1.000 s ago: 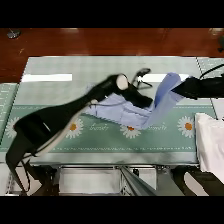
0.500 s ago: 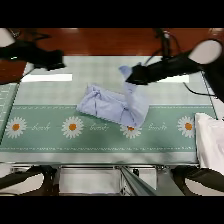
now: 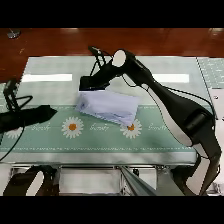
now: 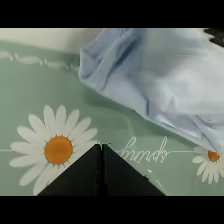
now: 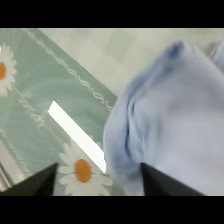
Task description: Fold the shirts.
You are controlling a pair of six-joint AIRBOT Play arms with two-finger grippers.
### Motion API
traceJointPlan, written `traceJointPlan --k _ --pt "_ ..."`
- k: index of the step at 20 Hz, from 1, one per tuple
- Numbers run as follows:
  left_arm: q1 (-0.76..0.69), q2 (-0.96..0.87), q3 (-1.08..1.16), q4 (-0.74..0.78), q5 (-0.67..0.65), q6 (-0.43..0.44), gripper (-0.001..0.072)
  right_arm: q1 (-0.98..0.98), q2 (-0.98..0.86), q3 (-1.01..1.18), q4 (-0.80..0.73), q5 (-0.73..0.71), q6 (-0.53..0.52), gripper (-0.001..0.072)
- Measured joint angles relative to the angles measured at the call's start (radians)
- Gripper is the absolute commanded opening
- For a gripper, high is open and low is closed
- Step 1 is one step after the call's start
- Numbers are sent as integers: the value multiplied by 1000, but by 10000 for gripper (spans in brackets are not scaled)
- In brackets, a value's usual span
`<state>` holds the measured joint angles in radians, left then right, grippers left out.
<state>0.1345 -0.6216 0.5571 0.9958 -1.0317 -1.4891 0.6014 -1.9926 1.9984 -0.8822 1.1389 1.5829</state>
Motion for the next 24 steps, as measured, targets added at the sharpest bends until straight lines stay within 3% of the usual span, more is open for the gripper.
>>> traceJointPlan --k 5,7,9,13,16,21,22,23,24 --pt "2 37 -105 -52 50 24 19 -168 38 28 -27 215 -24 624" --pt "2 41 -117 -61 59 31 19 -272 142 -32 -95 328 -47 625" --pt "2 43 -124 -64 64 34 19 -367 296 -197 -182 346 -58 624" --pt "2 45 -129 -69 72 37 19 -492 633 -802 -219 79 7 624" --pt "2 45 -130 -69 87 37 19 -510 724 -1141 -67 -160 13 624" --pt "2 45 -131 -79 118 37 19 -463 597 -1231 219 -272 -126 616" --pt "2 45 -131 -82 122 37 19 -450 555 -1205 257 -262 -142 592" --pt "2 45 -131 -84 126 37 19 -436 514 -1173 285 -255 -154 492" --pt "2 45 -131 -85 128 37 19 -423 477 -1139 294 -241 -165 150"
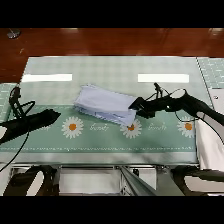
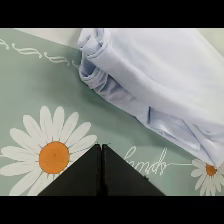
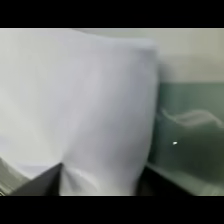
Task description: Fold the shirts.
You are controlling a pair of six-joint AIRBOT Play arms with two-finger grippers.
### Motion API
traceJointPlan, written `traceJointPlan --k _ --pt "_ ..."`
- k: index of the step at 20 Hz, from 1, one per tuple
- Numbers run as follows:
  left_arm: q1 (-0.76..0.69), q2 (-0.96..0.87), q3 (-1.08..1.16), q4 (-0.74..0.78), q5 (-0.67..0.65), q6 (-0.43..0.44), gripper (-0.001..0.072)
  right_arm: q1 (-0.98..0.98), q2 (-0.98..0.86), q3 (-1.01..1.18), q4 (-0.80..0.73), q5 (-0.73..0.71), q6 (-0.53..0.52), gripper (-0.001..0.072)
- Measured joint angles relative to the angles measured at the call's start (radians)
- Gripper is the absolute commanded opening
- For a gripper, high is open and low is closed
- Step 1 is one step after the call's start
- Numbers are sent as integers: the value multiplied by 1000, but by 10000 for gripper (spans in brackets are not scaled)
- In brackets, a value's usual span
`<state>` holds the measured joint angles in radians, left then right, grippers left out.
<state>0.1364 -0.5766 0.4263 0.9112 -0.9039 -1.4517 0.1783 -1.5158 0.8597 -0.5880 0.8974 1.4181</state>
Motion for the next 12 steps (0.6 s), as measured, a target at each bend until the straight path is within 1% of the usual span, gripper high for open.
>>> traceJointPlan --k 1,4,6,8,10,12 --pt "0 0 0 0 1 0 19 14 -37 39 -1 12 -11 20" --pt "0 0 0 -2 6 0 19 44 -92 185 23 94 -62 19" --pt "0 0 0 -3 6 0 19 50 -91 325 -24 159 -64 19" --pt "0 0 0 -3 7 0 19 50 -71 496 -134 238 -24 19" --pt "0 0 0 -4 7 0 19 35 -55 689 -265 343 38 19" --pt "0 0 0 -8 7 0 19 5 -46 864 -359 444 96 19"
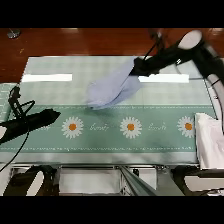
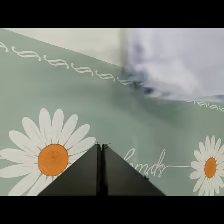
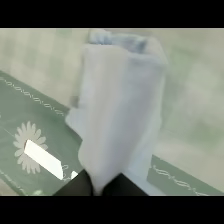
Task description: Fold the shirts.
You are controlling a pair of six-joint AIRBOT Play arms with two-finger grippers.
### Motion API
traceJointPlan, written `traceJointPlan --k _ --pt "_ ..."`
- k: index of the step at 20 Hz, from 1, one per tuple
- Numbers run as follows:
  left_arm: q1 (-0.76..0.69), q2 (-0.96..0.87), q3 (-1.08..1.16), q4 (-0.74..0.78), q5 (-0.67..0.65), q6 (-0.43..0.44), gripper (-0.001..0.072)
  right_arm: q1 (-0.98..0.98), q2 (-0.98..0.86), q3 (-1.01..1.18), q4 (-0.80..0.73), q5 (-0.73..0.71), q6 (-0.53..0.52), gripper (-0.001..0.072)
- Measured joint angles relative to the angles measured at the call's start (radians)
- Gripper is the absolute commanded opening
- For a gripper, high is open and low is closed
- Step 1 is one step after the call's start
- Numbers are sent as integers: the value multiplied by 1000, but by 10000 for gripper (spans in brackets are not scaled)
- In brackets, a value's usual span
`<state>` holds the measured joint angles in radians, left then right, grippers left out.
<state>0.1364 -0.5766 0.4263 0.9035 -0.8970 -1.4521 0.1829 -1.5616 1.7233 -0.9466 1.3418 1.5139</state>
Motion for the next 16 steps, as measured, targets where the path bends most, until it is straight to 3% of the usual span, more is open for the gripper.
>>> traceJointPlan --k 3,8,11,16 --pt "0 0 0 -10 0 0 19 -84 19 212 -100 171 79 20" --pt "0 0 0 -21 -1 0 20 -333 128 320 -171 385 176 19" --pt "0 0 0 -22 -1 0 19 -516 241 251 -209 457 229 19" --pt "0 0 0 -23 -1 0 20 -806 513 -72 -386 499 233 20"
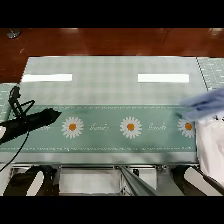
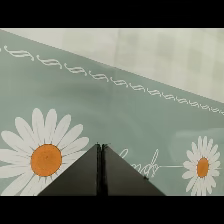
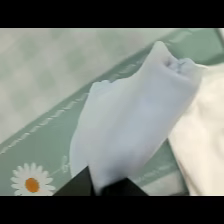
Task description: Fold the shirts.
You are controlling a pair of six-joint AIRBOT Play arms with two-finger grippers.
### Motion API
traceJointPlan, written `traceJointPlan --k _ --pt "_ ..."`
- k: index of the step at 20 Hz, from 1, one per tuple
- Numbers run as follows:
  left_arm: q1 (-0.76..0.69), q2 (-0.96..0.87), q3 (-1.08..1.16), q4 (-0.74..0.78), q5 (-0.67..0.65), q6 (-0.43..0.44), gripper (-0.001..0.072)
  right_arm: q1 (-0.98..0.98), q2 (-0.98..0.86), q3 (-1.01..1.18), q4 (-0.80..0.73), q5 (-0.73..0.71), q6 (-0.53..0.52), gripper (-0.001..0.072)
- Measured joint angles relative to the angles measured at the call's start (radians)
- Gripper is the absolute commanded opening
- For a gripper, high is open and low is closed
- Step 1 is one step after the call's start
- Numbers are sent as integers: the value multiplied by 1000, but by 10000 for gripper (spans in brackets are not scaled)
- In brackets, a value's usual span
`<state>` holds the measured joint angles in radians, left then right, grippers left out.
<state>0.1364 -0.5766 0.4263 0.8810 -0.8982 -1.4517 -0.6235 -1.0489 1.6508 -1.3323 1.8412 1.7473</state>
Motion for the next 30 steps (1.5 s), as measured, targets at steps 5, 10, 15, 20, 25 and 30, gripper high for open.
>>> traceJointPlan --k 5,10,15,20,25,30 --pt "0 0 0 0 0 0 19 -249 270 -424 -225 0 -34 271" --pt "0 0 0 -1 -1 1 19 -352 377 -661 -299 -59 -26 620" --pt "1 -37 56 0 13 71 18 -308 208 -446 -156 -131 -33 166" --pt "-45 -231 418 0 -32 99 17 55 -37 -130 76 -246 -91 20" --pt "-260 -487 784 102 -80 69 18 584 -199 -97 42 -471 -119 19" --pt "-368 -691 813 362 -132 -86 18 806 -308 -325 -159 -620 0 20"
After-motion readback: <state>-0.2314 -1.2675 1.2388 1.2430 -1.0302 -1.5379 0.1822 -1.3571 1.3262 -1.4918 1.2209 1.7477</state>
